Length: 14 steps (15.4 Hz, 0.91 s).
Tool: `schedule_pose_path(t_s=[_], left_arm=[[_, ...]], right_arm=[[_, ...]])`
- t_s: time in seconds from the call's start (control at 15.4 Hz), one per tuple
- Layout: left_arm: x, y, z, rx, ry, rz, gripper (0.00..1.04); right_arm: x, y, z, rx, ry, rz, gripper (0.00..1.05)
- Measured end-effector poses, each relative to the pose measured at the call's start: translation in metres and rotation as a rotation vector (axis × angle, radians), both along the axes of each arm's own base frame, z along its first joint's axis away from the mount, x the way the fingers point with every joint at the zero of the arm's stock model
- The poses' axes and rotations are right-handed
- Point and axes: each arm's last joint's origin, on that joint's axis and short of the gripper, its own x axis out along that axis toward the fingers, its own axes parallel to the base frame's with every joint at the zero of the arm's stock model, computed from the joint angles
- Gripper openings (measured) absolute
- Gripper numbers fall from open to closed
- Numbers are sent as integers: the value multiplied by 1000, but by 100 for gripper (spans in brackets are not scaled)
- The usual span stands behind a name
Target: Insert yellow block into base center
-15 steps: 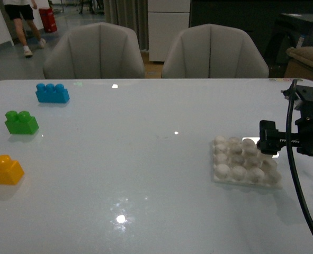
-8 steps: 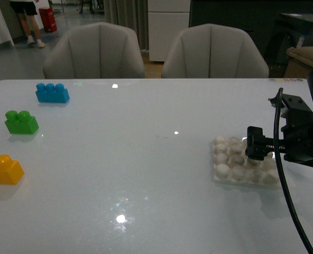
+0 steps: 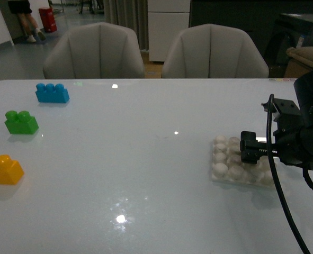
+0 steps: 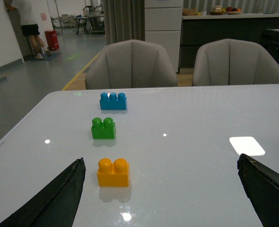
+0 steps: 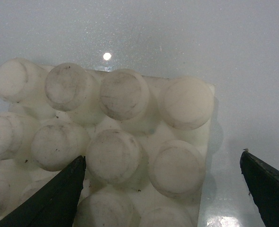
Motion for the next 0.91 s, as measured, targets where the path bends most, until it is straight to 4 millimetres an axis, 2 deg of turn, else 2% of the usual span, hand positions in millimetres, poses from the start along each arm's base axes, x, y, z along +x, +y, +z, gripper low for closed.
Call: schedule_pose_path(t_s=[0.13,0.52,0.78,0.91], left_arm=[[0,0,0,0,0,0,98],[0,0,0,0,0,0,98],[0,0,0,0,0,0,98],[0,0,0,0,0,0,98]], right_arm=[[1,6,-1,-2,-19,11,98],[0,52,-4,26,-23,91,98],[2,108,-3,68,-11,171,98],[1,120,-2,83,-6,180,98]])
